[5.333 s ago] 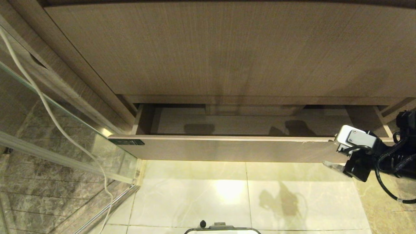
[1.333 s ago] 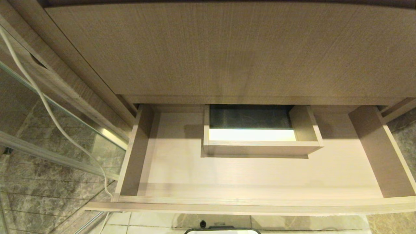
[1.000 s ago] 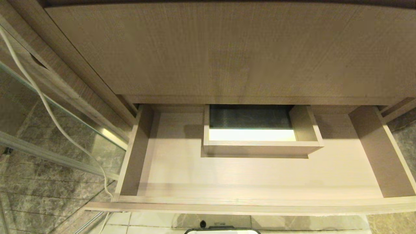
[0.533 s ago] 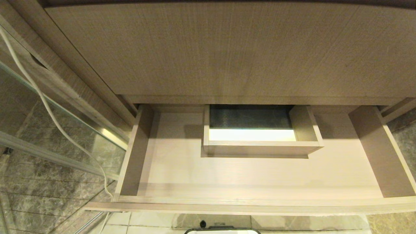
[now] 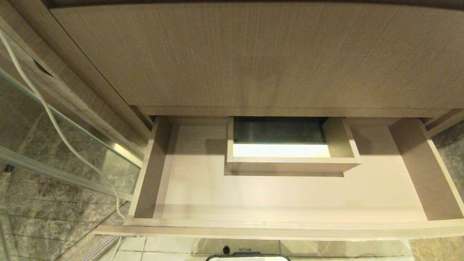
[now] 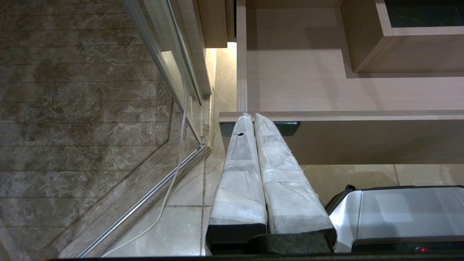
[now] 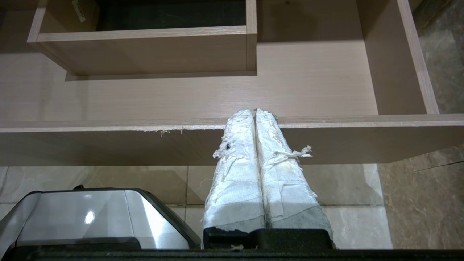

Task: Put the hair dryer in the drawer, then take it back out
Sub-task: Pick up the hairdryer

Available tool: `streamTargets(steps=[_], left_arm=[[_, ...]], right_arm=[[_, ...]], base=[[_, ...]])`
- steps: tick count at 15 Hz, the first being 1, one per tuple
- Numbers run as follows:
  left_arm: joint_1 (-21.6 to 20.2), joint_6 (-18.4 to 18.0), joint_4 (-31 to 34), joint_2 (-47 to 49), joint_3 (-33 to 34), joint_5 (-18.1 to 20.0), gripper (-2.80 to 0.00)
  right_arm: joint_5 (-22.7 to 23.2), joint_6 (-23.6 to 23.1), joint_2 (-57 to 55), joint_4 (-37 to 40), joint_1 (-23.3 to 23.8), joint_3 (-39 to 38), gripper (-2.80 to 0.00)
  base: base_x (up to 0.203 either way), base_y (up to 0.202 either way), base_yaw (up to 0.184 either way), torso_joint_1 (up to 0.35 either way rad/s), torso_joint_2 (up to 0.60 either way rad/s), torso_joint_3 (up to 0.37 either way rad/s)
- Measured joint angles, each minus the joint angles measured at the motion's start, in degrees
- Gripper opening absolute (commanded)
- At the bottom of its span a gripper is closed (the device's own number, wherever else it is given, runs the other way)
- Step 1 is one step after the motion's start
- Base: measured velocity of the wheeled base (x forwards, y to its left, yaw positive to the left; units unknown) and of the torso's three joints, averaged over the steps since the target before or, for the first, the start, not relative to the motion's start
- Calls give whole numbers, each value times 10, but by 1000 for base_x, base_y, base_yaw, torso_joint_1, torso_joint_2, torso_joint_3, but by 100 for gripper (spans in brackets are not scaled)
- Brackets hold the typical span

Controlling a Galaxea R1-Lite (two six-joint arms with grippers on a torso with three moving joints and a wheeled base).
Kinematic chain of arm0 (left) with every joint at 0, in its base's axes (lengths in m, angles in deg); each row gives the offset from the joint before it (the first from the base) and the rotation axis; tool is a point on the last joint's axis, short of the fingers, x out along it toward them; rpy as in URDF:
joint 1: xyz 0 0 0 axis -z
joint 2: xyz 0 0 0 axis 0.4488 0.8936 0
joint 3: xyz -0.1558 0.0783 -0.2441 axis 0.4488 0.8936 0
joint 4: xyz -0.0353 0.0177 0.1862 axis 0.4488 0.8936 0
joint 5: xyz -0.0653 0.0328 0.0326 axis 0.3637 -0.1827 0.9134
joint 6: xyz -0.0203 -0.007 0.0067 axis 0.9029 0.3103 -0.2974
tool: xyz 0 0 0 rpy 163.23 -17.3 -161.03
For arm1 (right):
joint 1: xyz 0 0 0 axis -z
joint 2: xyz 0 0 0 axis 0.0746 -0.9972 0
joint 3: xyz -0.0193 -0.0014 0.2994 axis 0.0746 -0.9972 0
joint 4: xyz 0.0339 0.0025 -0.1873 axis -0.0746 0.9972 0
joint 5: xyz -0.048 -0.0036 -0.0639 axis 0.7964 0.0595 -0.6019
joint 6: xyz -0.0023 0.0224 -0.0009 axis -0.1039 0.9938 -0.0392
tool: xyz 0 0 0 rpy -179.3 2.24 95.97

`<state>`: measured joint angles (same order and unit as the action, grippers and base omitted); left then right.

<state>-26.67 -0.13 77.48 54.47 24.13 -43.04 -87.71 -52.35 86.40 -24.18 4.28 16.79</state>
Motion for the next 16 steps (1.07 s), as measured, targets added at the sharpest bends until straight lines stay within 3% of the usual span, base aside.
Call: streamTargets(steps=[12,16], left_arm=[[0,0,0,0,0,0,-280],[0,0,0,0,0,0,-280]], right_arm=[[0,0,0,0,0,0,-280],[0,-1,0,0,0,0,-280]], base=[[0,0,0,4,-6,-2],[0,0,0,217,-395,-172]])
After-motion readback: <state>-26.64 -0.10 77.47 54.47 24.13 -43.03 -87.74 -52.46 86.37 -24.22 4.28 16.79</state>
